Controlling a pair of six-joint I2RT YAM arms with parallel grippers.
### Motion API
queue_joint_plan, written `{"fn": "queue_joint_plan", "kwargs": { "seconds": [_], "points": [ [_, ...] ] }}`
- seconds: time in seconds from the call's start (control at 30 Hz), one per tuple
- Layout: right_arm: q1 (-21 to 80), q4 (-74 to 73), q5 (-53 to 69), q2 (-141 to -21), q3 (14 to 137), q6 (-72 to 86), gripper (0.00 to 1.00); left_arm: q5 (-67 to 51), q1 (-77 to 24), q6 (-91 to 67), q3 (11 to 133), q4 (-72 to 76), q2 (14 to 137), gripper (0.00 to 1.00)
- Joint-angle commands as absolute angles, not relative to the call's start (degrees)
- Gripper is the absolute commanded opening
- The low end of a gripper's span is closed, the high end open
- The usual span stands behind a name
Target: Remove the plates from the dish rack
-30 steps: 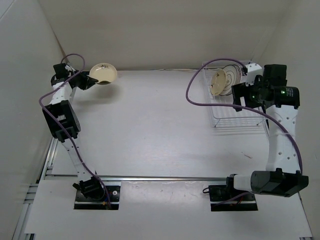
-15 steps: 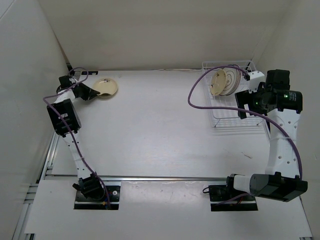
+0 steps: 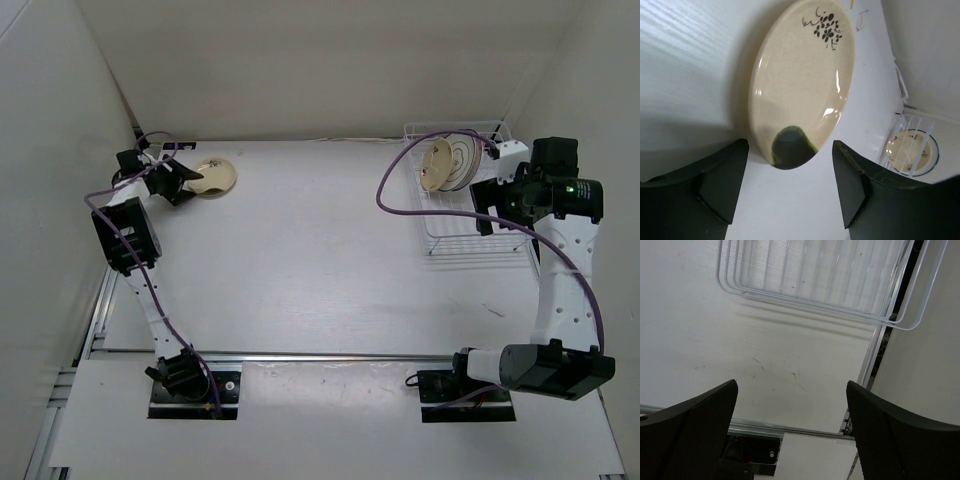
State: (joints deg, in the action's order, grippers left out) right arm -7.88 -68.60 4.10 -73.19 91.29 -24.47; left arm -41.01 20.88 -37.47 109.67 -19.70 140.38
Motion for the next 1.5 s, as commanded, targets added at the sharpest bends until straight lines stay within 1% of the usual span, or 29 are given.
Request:
{"fn": "queue_joint_plan", "kwargs": {
  "seconds": [0.0, 0.13, 0.23, 0.33, 0.37, 0.4, 0.47, 0.5, 0.53, 0.6, 0.73, 0.8, 0.83, 0.93, 1.0, 1.1, 1.23, 1.33, 1.4, 1.47],
  "points": [
    [-8.0, -64.43, 2.03, -73.65, 92.99, -24.87, 0.92, -36.84, 21.09, -33.5, 107.75, -21.7, 134.04, 0.79],
    [-8.0, -59.61, 0.09, -74.71, 92.99, -24.87, 0.93, -28.77, 21.09, -30.07, 104.69, -25.04, 130.09, 0.8],
    [-8.0, -56.26, -1.48, -77.25, 94.3, -20.86, 0.93, -27.16, 21.09, -25.78, 102.4, -26.27, 125.78, 0.81],
    [-8.0, -52.48, -2.63, -83.03, 99.48, -14.45, 0.93, -27.16, 21.09, -22.43, 99.86, -26.81, 119.2, 0.81],
    [-8.0, -51.51, -3.33, -84.54, 101.32, -12.67, 0.93, -25.77, 20.4, -21.37, 99.23, -27.59, 117.27, 0.83],
    [-7.48, -50.37, -3.86, -86.12, 105.78, -11.09, 0.93, -23.75, 20.39, -20.49, 98.62, -28.12, 113.33, 0.85],
    [-7.47, -49.83, -3.35, -91.39, 110.54, -7.48, 0.95, -18.92, 18.64, -18.38, 96.34, -28.82, 109.27, 0.87],
    [-7.47, -49.83, -3.34, -93.32, 115.7, -6.51, 0.95, -18.9, 18.63, -18.37, 95.37, -28.83, 107.25, 0.87],
    [-7.47, -49.83, -1.16, -96.82, 118.01, -5.81, 0.95, -18.2, 18.11, -17.41, 94.49, -28.83, 103.49, 0.89],
    [-6.42, -49.83, -0.44, -100.09, 123.37, -5.8, 0.95, -18.89, 17.58, -14.87, 92.03, -28.83, 99.77, 0.9],
    [-2.73, -49.05, -4.21, -106.95, 126.56, -7.82, 0.96, -20.21, 14.68, -7.57, 89.21, -30.06, 89.85, 0.91],
    [-0.8, -48.43, -5.1, -108.71, 126.56, -8.53, 0.97, -22.32, 12.49, -3.27, 87.9, -31.54, 87.55, 0.91],
    [-0.01, -48.43, -5.1, -110.55, 126.56, -9.31, 0.97, -22.93, 11.44, -2.21, 87.89, -32.07, 85.8, 0.93],
    [0.0, -48.43, -4.57, -114.68, 128.66, -9.32, 0.97, -25.57, 10.81, 0.7, 86.57, -33.57, 83.85, 0.94],
    [0.0, -48.43, -4.04, -117.75, 130.16, -9.32, 0.97, -26.1, 10.81, 2.18, 85.0, -34.28, 82.71, 0.97],
    [0.0, -48.43, -3.35, -120.66, 132.0, -9.32, 0.97, -26.72, 10.81, 3.77, 84.29, -35.77, 81.12, 0.97],
    [0.0, -48.43, -2.81, -122.61, 132.01, -9.32, 0.96, -27.94, 10.81, 4.31, 82.53, -37.0, 79.8, 1.0],
    [-0.53, -47.9, -2.81, -124.98, 133.24, -9.32, 0.91, -29.61, 10.81, 4.83, 82.53, -37.62, 79.8, 1.0],
    [-0.53, -47.9, -2.81, -126.29, 133.86, -9.84, 0.85, -29.62, 10.81, 4.83, 82.53, -37.62, 79.28, 1.0],
    [-0.53, -47.9, -2.81, -126.99, 134.91, -9.84, 0.82, -30.23, 10.81, 5.36, 82.53, -38.14, 79.28, 1.0]
  ]
}}
